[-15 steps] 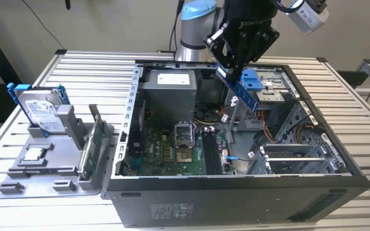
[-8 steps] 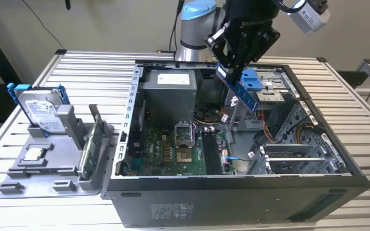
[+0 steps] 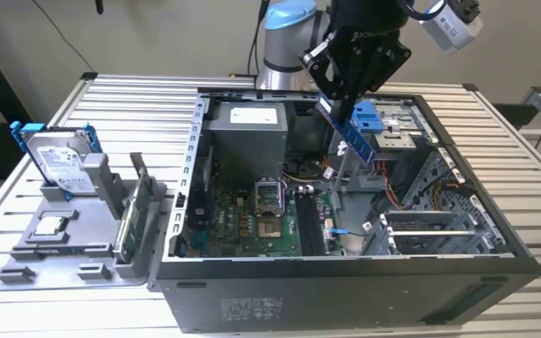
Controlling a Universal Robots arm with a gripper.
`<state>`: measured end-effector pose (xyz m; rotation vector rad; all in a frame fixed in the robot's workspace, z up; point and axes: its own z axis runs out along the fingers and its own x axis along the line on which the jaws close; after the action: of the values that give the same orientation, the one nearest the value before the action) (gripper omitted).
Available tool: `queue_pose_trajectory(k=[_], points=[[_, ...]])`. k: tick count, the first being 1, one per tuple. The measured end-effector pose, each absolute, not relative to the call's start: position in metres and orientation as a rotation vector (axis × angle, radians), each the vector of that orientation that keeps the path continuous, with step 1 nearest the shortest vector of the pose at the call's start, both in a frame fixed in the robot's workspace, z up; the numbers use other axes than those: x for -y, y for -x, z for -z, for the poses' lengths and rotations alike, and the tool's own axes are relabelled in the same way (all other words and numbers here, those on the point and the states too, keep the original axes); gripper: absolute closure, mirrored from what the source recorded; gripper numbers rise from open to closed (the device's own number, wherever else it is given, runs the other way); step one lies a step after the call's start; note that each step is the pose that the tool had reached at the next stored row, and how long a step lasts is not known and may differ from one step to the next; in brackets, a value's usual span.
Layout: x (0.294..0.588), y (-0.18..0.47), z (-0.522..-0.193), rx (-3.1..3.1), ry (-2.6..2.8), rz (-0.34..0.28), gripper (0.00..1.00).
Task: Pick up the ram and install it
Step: 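Pick up the ram and move it above insertion slot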
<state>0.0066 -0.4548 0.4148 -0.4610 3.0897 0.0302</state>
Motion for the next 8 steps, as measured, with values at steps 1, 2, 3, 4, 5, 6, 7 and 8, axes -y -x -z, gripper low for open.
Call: queue_pose_trajectory(k=[1,2,3,4,5,6,7,8], points=[[0.4548,-0.0066,-0.4146,-3.092,0.443,-0.030,0.86],[0.4548,-0.0067,-0.4144,-3.095,0.423,-0.030,0.86],[0.4548,-0.0066,-0.4142,-3.098,0.401,-0.030,0.86],[0.4548,-0.0066,-0.4140,-3.100,0.379,-0.030,0.86],[0.4548,-0.0066,-0.4138,-3.103,0.356,-0.029,0.86],[0.4548,-0.0067,-0.4136,-3.105,0.338,-0.029,0.86],[0.4548,-0.0067,-0.4133,-3.107,0.320,-0.029,0.86],[0.4548,-0.0067,-0.4131,-3.108,0.300,-0.029,0.86]])
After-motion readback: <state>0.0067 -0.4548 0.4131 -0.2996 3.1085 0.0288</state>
